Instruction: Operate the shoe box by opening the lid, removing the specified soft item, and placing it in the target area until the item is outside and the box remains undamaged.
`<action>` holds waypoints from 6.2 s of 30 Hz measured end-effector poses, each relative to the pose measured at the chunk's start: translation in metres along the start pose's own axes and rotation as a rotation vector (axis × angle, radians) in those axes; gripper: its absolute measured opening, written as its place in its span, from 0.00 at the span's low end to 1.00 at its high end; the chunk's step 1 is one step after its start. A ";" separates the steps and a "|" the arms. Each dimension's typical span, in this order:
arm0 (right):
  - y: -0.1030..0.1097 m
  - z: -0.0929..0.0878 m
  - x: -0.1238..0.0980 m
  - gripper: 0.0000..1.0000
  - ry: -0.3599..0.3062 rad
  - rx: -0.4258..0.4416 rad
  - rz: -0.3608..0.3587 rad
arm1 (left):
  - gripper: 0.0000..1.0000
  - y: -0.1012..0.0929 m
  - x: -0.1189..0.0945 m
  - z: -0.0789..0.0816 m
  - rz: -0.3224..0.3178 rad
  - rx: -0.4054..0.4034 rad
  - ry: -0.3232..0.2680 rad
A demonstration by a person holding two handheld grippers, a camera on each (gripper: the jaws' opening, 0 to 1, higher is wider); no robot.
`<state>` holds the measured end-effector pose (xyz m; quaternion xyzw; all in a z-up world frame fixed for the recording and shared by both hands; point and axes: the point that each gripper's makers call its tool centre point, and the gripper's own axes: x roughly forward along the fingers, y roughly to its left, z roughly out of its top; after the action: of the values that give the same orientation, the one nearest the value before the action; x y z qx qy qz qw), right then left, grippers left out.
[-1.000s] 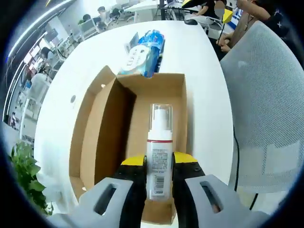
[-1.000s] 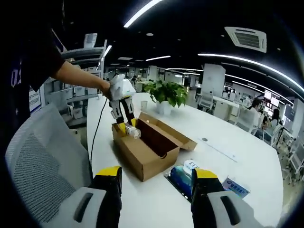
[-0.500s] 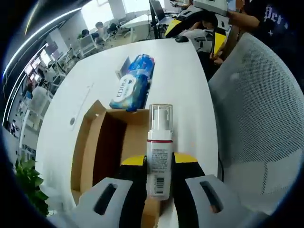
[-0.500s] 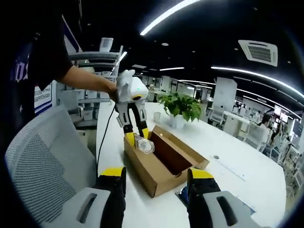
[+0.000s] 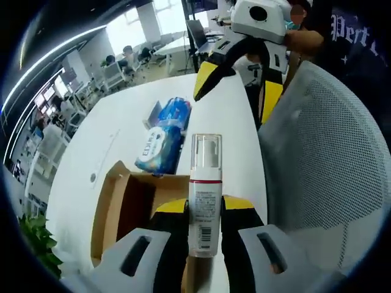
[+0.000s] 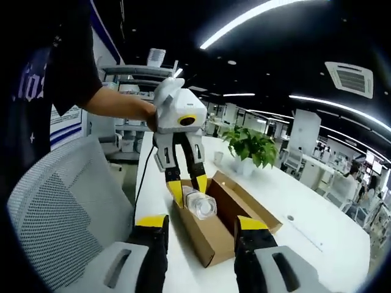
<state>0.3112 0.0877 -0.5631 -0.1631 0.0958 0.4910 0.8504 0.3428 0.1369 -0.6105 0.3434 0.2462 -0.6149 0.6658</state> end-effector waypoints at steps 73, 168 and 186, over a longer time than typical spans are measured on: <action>-0.034 0.000 -0.009 0.12 0.192 -0.175 0.055 | 0.51 0.013 -0.011 0.024 0.159 -0.039 -0.217; -0.257 -0.167 0.071 0.15 1.115 -0.313 0.290 | 0.93 -0.008 -0.105 -0.131 0.611 -0.630 -0.205; -0.265 -0.150 0.078 0.30 1.046 -0.317 0.242 | 0.71 0.015 -0.108 -0.143 0.658 -0.685 -0.173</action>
<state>0.5794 -0.0291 -0.6793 -0.4984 0.4480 0.4473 0.5923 0.3580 0.3156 -0.6188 0.1116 0.2566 -0.2811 0.9180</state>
